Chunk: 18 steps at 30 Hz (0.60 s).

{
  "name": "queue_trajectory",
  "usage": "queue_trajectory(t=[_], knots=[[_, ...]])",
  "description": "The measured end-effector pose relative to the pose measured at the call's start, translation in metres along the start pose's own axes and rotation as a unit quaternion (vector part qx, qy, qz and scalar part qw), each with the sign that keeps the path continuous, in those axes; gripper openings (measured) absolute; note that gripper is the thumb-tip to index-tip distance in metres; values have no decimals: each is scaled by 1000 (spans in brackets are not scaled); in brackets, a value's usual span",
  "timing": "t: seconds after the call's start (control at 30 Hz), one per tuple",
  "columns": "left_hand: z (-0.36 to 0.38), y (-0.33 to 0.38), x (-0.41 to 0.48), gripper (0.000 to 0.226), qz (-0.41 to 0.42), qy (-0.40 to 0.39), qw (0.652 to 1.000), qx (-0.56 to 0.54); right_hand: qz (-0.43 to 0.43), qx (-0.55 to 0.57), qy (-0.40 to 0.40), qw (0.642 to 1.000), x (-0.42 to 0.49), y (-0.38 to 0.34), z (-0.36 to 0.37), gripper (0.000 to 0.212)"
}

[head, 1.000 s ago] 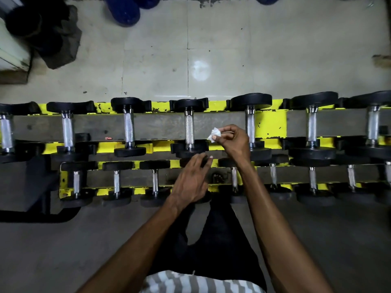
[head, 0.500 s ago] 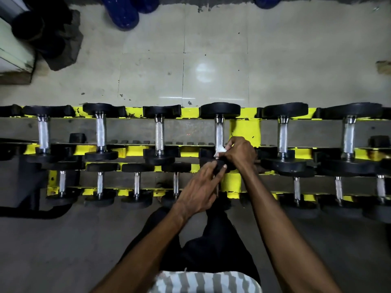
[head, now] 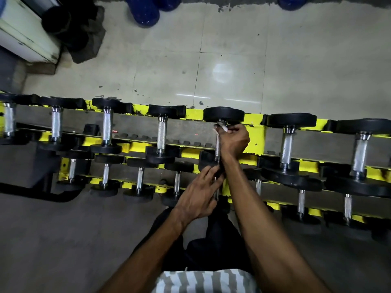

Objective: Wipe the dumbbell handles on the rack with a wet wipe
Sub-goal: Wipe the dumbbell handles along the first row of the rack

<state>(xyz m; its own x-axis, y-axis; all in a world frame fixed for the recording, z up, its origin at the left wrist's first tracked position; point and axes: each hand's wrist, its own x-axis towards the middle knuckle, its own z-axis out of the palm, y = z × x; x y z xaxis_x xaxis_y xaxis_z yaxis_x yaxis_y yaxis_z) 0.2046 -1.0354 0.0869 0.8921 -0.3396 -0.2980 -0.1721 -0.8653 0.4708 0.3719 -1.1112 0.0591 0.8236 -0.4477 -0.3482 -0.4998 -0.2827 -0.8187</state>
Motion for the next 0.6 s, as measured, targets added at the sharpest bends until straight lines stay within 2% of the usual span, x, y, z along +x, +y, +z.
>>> queue_trajectory(t=[0.17, 0.3, 0.37, 0.5, 0.6], knots=[[-4, 3, 0, 75, -6, 0, 1000, -18, -13, 28, -3, 1000, 2, 9, 5, 39], [-4, 3, 0, 73, -6, 7, 1000, -20, -98, 33, -33, 994, -8, 27, -5, 24], [-3, 3, 0, 70, -7, 5, 1000, -27, -110, 45, -27, 993, -10, 31, -6, 18], [-6, 2, 1, 71, -5, 4, 1000, -25, -21, 93, 27, 995, 2, 19, 9, 20], [-7, 1, 2, 82, -7, -5, 1000, -14, 42, 148, 17, 988, 17, 18, 16, 29]])
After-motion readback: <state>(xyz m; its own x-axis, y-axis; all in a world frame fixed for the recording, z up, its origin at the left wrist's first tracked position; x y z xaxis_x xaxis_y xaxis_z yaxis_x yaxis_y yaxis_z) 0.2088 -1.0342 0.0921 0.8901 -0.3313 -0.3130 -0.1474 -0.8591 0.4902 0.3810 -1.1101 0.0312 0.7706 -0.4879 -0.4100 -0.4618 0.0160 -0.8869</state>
